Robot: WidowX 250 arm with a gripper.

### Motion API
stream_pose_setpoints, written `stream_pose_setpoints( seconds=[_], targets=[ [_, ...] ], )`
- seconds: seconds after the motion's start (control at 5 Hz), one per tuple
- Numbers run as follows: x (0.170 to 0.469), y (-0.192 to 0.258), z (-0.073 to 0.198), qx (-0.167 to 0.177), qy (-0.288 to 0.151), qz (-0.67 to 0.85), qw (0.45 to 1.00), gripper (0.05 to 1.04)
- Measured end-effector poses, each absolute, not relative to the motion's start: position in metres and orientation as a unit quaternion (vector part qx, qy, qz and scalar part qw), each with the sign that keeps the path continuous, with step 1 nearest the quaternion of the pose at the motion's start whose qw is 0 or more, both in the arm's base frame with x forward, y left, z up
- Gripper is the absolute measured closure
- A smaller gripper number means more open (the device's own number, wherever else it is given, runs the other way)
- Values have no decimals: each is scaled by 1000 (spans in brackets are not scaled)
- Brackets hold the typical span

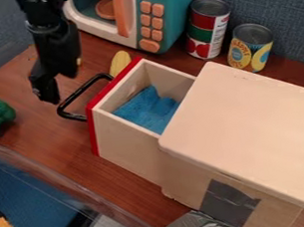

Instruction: Close the drawer

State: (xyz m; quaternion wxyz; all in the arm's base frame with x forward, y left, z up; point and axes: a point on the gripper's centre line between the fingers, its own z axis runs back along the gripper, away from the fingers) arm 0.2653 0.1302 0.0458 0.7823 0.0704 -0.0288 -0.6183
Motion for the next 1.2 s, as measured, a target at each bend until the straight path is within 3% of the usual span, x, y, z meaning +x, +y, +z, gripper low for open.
stream_pose_setpoints(
  seconds=[0.6, 1.2],
  targets=[
    [265, 68, 26, 50, -32, -652, 756, 84],
    [268, 2, 41, 27, -62, -678, 732, 84]
  ],
)
